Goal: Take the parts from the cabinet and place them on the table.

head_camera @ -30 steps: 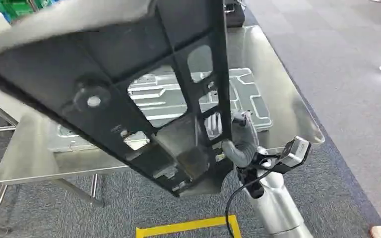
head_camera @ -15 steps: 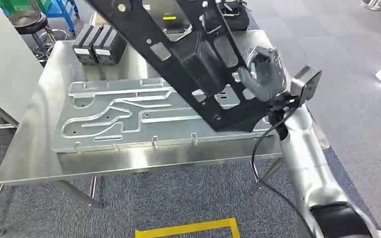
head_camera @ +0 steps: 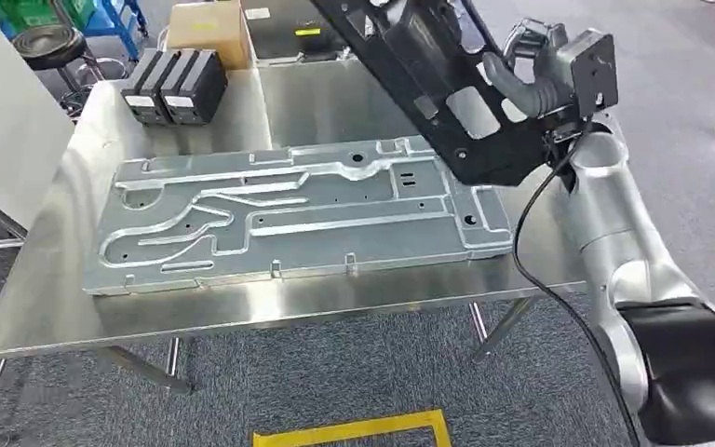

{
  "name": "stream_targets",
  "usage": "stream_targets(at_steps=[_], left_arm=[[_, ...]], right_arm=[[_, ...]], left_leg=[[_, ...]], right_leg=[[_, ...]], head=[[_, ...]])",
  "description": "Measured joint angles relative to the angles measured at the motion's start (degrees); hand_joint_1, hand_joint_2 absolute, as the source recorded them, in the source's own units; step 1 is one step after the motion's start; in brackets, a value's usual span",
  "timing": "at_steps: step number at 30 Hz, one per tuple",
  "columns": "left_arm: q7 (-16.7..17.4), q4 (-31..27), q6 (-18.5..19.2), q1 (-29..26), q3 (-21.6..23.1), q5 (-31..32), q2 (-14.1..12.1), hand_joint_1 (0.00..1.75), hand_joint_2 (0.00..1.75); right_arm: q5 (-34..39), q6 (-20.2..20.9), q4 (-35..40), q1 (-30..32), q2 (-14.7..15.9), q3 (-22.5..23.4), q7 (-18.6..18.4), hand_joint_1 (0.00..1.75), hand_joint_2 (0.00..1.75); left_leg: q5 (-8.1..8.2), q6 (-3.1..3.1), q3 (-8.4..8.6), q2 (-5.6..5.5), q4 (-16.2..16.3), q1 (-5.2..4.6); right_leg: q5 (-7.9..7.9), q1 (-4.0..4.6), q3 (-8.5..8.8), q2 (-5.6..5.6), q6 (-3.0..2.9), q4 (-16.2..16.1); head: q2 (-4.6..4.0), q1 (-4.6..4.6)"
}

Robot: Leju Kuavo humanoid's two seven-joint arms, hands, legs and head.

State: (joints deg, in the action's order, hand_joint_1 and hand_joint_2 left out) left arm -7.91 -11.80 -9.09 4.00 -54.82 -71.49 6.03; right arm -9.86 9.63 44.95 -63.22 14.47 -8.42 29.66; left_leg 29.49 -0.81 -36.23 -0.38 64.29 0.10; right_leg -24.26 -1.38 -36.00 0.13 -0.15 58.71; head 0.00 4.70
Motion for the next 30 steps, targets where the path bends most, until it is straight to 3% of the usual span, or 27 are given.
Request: stream_targets(at_steps=[2,3,4,5,7,8,9,11,13,14,15,17,18,19,20,21,22,23,24,27,28,30], left_arm=[[-0.1,0.0,0.1,0.0,0.1,0.0,0.0,0.00,1.75],[-0.1,0.0,0.2,0.0,0.1,0.0,0.0,0.00,1.75],[0.0,0.0,0.2,0.0,0.1,0.0,0.0,0.00,1.75],[0.0,0.0,0.2,0.0,0.1,0.0,0.0,0.00,1.75],[-0.4,0.0,0.2,0.0,0.1,0.0,0.0,0.00,1.75],[-0.5,0.0,0.2,-0.1,0.1,0.0,-0.1,0.00,1.75],[-0.7,0.0,0.2,-0.1,0.1,0.0,-0.1,0.00,1.75],[-1.0,0.0,0.2,0.0,0.1,0.0,-0.1,0.00,1.75],[-1.0,0.0,0.2,-0.1,0.1,0.0,-0.1,0.00,1.75],[-1.1,0.0,0.2,-0.1,0.1,0.0,-0.2,0.00,1.75],[-1.1,0.0,0.2,0.0,0.1,0.0,-0.2,0.00,1.75],[-1.2,0.0,0.2,0.1,0.1,0.0,-0.2,0.00,1.75],[-1.2,0.0,0.2,0.1,0.2,0.0,-0.2,0.00,1.75],[-1.3,0.0,0.2,0.1,0.2,0.0,-0.2,0.00,1.75],[-1.4,0.0,0.2,0.0,0.3,0.0,-0.2,0.00,1.75],[-1.5,0.0,0.1,0.0,0.3,0.0,-0.2,0.00,1.75],[-1.6,0.0,0.1,0.0,0.4,0.0,-0.2,0.00,1.75],[-1.6,0.0,0.0,0.0,0.4,0.0,-0.2,0.00,1.75],[-1.6,0.0,0.0,0.0,0.4,0.0,-0.2,0.00,1.75],[-1.6,0.0,0.0,0.1,0.7,0.0,-0.2,0.00,1.75],[-1.6,0.0,0.0,0.2,0.9,0.0,-0.2,0.00,1.75],[-1.6,0.0,0.2,0.3,1.3,0.0,-0.2,0.00,1.75]], right_arm=[[-1.4,-1.3,-3.4,-2.5,0.7,-0.7,-0.6,1.75,1.75],[-2.2,-1.8,-5.0,-3.3,1.1,-0.7,-0.9,1.75,1.75],[-4.0,-2.9,-6.9,-4.2,1.4,-0.9,-0.9,1.75,1.75],[-6.3,-4.4,-8.8,-5.1,1.6,-1.4,-1.1,1.75,1.75],[-12.4,-8.6,-11.5,-6.7,1.9,-3.7,-2.2,1.75,1.75],[-15.2,-10.9,-12.7,-7.4,2.0,-4.9,-2.9,1.75,1.75],[-17.5,-13.1,-14.0,-8.2,2.1,-6.0,-3.6,1.75,1.75],[-22.5,-17.7,-15.9,-9.2,2.2,-8.6,-5.4,1.75,1.75],[-24.4,-19.4,-17.0,-9.5,2.4,-11.3,-6.1,1.75,1.75],[-24.8,-19.8,-17.4,-9.7,2.5,-12.0,-6.3,1.75,1.75],[-25.4,-20.1,-17.9,-10.0,2.5,-12.6,-6.4,1.75,1.75],[-27.7,-21.4,-19.0,-10.4,2.5,-14.0,-7.6,1.75,1.75],[-29.5,-22.3,-19.6,-10.4,2.5,-14.9,-8.5,1.75,1.75],[-31.6,-23.3,-20.2,-10.4,2.5,-15.9,-9.8,1.75,1.75],[-33.8,-24.3,-20.6,-10.4,2.5,-16.8,-11.1,1.75,1.75],[-35.5,-25.1,-21.0,-10.5,2.5,-17.8,-12.4,1.75,1.75],[-37.4,-25.8,-21.3,-10.6,2.5,-18.9,-13.4,1.75,1.75],[-39.5,-26.6,-21.8,-10.7,2.4,-20.1,-14.6,1.75,1.75],[-41.1,-27.6,-22.3,-10.9,2.3,-21.1,-15.6,1.75,1.75],[-44.9,-29.0,-23.0,-10.5,1.6,-23.9,-17.3,1.75,1.75],[-45.8,-29.2,-23.4,-10.4,1.2,-24.5,-17.5,1.75,1.75],[-47.7,-29.5,-23.8,-9.9,-0.1,-25.8,-17.9,1.75,1.75]], left_leg=[[3.62,-0.10,-4.69,0.01,9.3,0.11],[4.12,-0.11,-6.30,0.01,12.1,0.12],[3.25,-0.05,-6.70,0.02,12.4,0.12],[1.20,0.10,-5.78,0.02,9.9,0.11],[-4.63,0.89,-1.21,0.02,-0.5,0.08],[-5.61,1.39,0.14,0.03,-4.1,-0.07],[-4.99,1.33,1.01,0.04,-5.1,-0.29],[-4.96,1.47,0.86,-0.01,-5.3,-0.40],[-5.39,2.25,1.34,0.07,-6.2,0.03],[-5.60,2.49,1.61,0.11,-6.6,0.07],[-5.62,2.74,1.59,0.15,-6.7,0.07],[-5.61,2.87,1.65,0.10,-6.7,0.04],[-5.54,2.96,1.66,0.06,-6.6,0.05],[-5.46,2.95,1.67,-0.01,-6.5,0.06],[-5.36,2.89,1.74,-0.10,-6.4,0.07],[-5.17,2.76,1.79,-0.18,-6.2,0.09],[-4.88,2.53,1.87,-0.21,-5.9,0.12],[-4.57,2.18,1.83,-0.26,-5.6,0.08],[-4.43,1.89,1.49,-0.29,-5.5,-0.27],[-4.43,1.20,1.72,-0.20,-5.8,-0.12],[-4.31,0.79,1.80,-0.19,-5.8,-0.28],[-2.16,0.16,0.73,-0.03,-2.9,-0.09]], right_leg=[[-0.15,0.24,0.07,-0.10,-0.22,0.0],[-0.21,0.33,0.17,-0.15,-0.30,0.0],[-0.31,0.42,0.33,-0.17,-0.33,0.0],[-0.43,0.49,0.53,-0.12,-0.32,0.1],[-0.75,0.62,1.14,0.06,-0.10,0.1],[-0.88,0.61,1.22,0.09,0.08,0.1],[-1.01,1.04,1.06,0.25,0.34,0.3],[-0.82,0.88,0.95,0.26,0.95,0.1],[-0.87,0.92,1.05,0.29,1.62,-0.1],[-1.66,0.68,0.68,0.12,1.85,1.0],[-3.31,0.58,-0.51,0.08,2.01,3.5],[-7.48,0.48,-5.09,0.10,2.53,12.9],[-8.42,0.45,-7.24,0.09,2.73,16.7],[-7.87,0.33,-8.22,0.06,2.85,17.8],[-6.15,0.15,-7.75,0.04,2.90,16.1],[-3.67,0.02,-6.16,-0.01,2.90,12.3],[-0.53,-0.04,-3.45,-0.09,2.85,6.4],[1.28,-0.11,-1.23,-0.20,2.77,1.1],[0.42,0.42,-0.75,-0.16,2.41,0.6],[0.49,0.64,-0.95,0.10,1.33,0.4],[0.65,0.26,-0.82,0.14,0.92,0.1],[0.69,0.08,-0.33,-0.03,0.13,-0.3]], head=[[0.00,0.00],[0.00,0.00],[0.00,0.00],[0.00,0.00],[0.00,0.00],[0.00,0.00],[0.00,0.00],[0.00,0.00],[0.00,0.00],[0.00,-0.02],[0.00,-0.02],[0.00,-0.02],[0.00,-0.02],[0.00,-0.02],[0.00,-0.02],[0.00,-0.02],[0.00,-0.02],[0.00,-0.02],[0.00,-0.02],[0.00,-0.02],[0.00,-0.02],[0.00,0.00]])
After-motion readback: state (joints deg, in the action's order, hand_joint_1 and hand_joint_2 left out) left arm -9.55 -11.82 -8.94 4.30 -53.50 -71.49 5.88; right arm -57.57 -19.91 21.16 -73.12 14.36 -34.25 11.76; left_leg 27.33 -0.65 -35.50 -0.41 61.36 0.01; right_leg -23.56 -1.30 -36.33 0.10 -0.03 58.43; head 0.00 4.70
